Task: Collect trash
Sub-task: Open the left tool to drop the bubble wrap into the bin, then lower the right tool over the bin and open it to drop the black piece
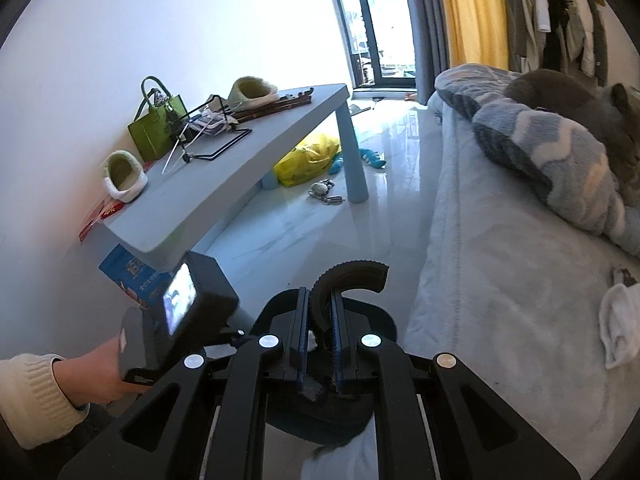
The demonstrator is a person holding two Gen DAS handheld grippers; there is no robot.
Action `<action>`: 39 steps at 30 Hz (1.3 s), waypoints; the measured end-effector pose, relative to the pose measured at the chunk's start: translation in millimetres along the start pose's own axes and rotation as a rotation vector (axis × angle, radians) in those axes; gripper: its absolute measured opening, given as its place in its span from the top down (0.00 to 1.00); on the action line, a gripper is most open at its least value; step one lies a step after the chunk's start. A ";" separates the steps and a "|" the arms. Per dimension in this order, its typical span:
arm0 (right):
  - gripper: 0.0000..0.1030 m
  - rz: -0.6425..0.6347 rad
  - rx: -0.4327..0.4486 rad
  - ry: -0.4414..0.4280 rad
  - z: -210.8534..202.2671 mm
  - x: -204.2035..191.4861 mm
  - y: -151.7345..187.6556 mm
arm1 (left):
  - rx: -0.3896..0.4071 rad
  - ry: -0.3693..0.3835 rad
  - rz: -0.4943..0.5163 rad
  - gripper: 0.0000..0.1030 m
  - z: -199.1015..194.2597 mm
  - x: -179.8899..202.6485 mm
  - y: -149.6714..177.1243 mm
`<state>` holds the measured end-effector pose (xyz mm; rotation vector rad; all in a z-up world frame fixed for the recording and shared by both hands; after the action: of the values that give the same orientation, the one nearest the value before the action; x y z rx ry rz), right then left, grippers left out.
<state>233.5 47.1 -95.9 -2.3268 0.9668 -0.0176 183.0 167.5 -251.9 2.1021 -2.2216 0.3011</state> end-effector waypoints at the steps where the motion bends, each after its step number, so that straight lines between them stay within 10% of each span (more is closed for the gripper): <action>1: 0.90 -0.001 -0.002 -0.001 1.9 -2.0 -1.0 | -0.013 0.001 -0.003 0.64 3.0 -1.5 2.0; 17: 0.90 0.001 -0.043 -0.018 34.9 -21.0 -11.9 | 0.016 -0.046 0.037 0.40 -8.6 -22.7 21.0; 39: 0.90 0.022 -0.178 -0.044 110.5 -40.9 -8.8 | 0.262 -0.005 0.014 0.53 -101.8 -44.1 26.1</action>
<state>235.2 137.2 -172.3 -2.4665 1.0080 0.1332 151.2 231.2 -162.8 2.2100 -2.3112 0.6194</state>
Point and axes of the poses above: each gripper's, at about its wrist camera, not at the fingertips, and z roughly the way its jaws point, x to its right, y to its underside, the point moved 6 cm from there along z, roughly the way its jaws point, and after that the axes turned 13 degrees about -x, right-handed, at the moved point
